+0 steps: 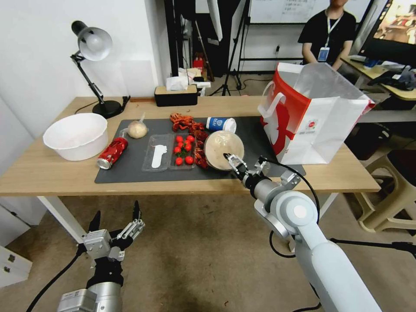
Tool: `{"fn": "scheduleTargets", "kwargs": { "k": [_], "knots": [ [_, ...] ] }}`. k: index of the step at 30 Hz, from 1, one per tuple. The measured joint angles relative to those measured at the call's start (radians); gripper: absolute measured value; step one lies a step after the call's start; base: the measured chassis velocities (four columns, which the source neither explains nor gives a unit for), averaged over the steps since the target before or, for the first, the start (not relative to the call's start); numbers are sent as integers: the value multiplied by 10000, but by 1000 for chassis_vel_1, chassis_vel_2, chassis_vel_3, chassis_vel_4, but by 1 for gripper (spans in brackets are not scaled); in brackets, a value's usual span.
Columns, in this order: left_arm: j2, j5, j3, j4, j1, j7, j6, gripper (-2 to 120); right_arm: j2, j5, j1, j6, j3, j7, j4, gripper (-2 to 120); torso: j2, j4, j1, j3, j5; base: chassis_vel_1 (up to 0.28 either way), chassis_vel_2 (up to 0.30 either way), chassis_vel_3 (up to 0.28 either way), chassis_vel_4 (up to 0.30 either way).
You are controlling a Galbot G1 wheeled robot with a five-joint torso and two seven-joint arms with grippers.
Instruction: Pick up the trash from the table and place it into the takeout bag.
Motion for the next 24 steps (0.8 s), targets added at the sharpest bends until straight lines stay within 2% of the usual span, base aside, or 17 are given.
{"fn": "scheduleTargets", "kwargs": {
  "k": [2, 3, 4, 9, 11, 16, 19, 24],
  "knots": [
    [0, 0, 0, 0, 0, 0, 0, 100, 0, 0, 0, 0, 0, 0, 0, 65, 0, 0, 0, 0, 0, 0, 0, 0, 0],
    [6, -16, -3, -2, -2, -51, 5, 100, 57, 2, 58, -16, -50, 45, -54, 54, 0, 0, 0, 0, 0, 0, 0, 0, 0],
    [16, -26, -9, -5, 3, -85, 5, 100, 102, 10, 89, -26, -63, 69, -102, 50, 0, 0, 0, 0, 0, 0, 0, 0, 0],
    [24, -37, -23, -45, 17, -106, 5, 100, 164, 17, 89, -33, -75, 100, -139, 37, 0, 0, 0, 0, 0, 0, 0, 0, 0],
    [26, -36, -25, -54, 19, -110, 2, 100, 185, 17, 67, -36, -78, 171, -139, 25, 1, 0, 0, 0, 1, 0, 0, 0, 0],
    [17, -20, -13, -54, 42, -116, -37, 100, 179, 17, 27, -37, -47, 248, -122, 13, 0, 1, 0, -1, 1, 0, 0, 0, 0],
    [5, 10, -7, -54, 79, -127, -121, 100, 101, 20, -117, -65, 77, 232, 2, 0, 0, 0, 0, -1, 1, 0, 0, 0, 0],
    [-9, 62, 1, -84, 121, -137, -191, 100, -186, -375, -393, -106, 261, -175, 575, 0, 0, 1, -1, -2, 2, 0, 0, 0, 0]
  ]
}}
